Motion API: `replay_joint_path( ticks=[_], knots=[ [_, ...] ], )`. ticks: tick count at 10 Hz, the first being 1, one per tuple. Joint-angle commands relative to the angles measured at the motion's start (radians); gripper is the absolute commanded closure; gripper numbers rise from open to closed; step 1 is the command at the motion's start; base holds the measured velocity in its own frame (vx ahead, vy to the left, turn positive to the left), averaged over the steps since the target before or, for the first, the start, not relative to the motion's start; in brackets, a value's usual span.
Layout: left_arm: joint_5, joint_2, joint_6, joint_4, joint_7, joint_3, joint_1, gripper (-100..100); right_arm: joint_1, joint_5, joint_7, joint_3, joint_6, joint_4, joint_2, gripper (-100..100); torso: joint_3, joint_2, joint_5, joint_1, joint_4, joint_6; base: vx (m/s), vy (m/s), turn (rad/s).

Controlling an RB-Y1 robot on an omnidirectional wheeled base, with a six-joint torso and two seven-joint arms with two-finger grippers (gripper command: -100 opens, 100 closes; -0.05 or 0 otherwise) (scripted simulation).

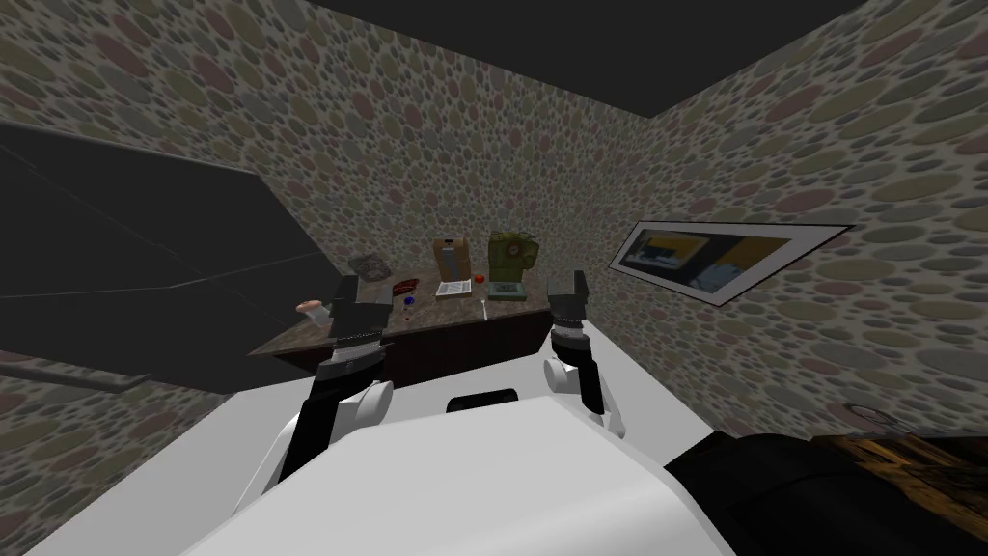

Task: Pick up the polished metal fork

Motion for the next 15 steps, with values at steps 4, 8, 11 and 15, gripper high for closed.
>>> replay_joint_path(
  ticks=[4, 8, 11, 15],
  knots=[
    [0.000, 0.000, 0.000, 0.000, 0.000, 0.000, 0.000, 0, -0.019, 0.005, 0.047, 0.045, -0.049, 0.019, -0.128, -100, 0.002, 0.004, 0.000, 0.000, 0.001, 0.000, -0.052, -0.004, 0.083],
    [0.000, 0.000, 0.000, 0.000, 0.000, 0.000, 0.000, 0, -0.037, 0.011, 0.088, 0.084, -0.085, 0.037, -0.229, -100, 0.002, 0.004, 0.000, -0.001, 0.001, 0.000, -0.064, -0.008, 0.071],
    [0.000, 0.000, 0.000, 0.000, 0.000, 0.000, 0.000, 0, -0.061, 0.023, 0.141, 0.135, -0.126, 0.063, -0.322, -100, 0.003, 0.005, 0.000, 0.000, 0.001, 0.000, -0.075, 0.003, 0.132],
    [0.000, 0.000, 0.000, 0.000, 0.000, 0.000, 0.000, 0, -0.093, 0.040, 0.204, 0.196, -0.166, 0.098, -0.429, -100, 0.002, 0.003, 0.000, 0.000, 0.001, 0.000, -0.056, 0.006, 0.120]
  ],
)
